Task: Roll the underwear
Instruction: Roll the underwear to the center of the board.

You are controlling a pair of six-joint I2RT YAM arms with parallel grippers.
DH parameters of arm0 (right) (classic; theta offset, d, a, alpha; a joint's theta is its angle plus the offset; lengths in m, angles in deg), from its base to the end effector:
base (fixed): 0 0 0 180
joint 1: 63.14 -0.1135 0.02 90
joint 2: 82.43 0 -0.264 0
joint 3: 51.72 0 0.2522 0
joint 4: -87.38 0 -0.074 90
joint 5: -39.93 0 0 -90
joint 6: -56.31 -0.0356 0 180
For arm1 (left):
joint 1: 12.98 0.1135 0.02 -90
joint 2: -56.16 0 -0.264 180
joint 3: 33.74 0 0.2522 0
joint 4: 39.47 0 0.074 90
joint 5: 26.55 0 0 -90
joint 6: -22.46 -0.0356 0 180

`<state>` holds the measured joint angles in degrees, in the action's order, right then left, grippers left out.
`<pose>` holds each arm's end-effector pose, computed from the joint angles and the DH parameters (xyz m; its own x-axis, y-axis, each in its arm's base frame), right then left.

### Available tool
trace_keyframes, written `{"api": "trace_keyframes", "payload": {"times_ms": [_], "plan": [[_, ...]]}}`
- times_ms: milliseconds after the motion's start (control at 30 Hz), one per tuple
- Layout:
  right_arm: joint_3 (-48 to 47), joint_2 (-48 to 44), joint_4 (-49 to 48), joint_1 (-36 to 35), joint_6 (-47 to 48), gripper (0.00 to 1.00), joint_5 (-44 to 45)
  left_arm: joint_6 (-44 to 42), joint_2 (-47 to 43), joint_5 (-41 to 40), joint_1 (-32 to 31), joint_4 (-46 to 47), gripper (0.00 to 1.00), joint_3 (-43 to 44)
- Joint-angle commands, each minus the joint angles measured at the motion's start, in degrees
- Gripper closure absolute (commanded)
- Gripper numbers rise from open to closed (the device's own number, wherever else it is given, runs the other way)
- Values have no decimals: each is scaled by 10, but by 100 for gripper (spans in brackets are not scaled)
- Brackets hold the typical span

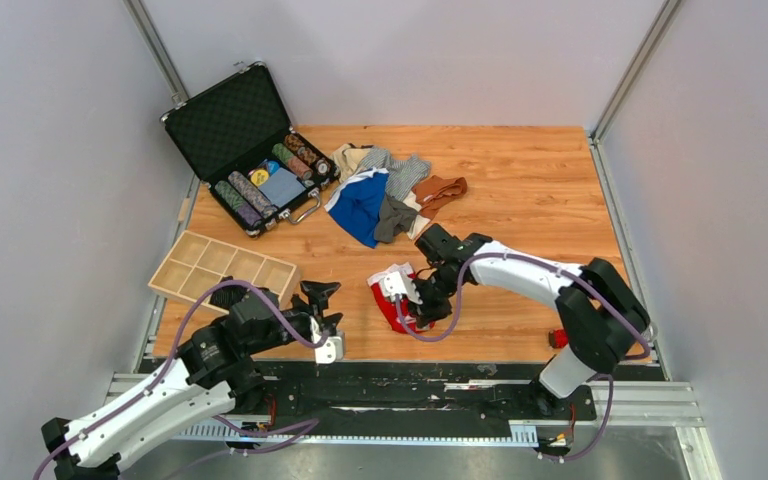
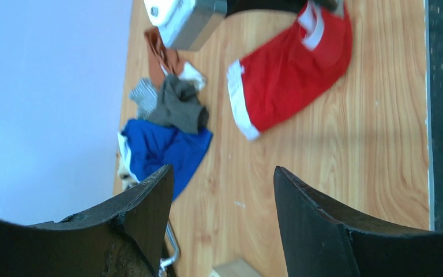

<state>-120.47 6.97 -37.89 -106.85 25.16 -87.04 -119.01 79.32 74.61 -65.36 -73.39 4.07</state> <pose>0.1869 0.2083 0.1894 0.2046 -0.7504 -0.6286 -0.9409 -0.3277 0.0850 0.0703 -0.1025 0.2452 0.5697 0.5181 -0.6380 0.7111 0.0784 0.6987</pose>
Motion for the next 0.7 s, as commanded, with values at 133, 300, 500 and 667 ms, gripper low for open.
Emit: {"api": "trace_keyframes", "payload": {"times_ms": [133, 300, 500, 667], "plan": [[-178, 149, 241, -2, 79, 100, -102, -16, -9, -66, 1, -85, 29, 10], [-308, 300, 368, 6, 71, 100, -136, -77, 21, -9, 1, -61, 29, 12], [-356, 419, 390, 39, 18, 100, -153, -178, 140, 104, 1, 43, 29, 21], [-385, 501, 400, 77, -30, 100, -190, -232, 279, 188, 1, 163, 29, 21]]}}
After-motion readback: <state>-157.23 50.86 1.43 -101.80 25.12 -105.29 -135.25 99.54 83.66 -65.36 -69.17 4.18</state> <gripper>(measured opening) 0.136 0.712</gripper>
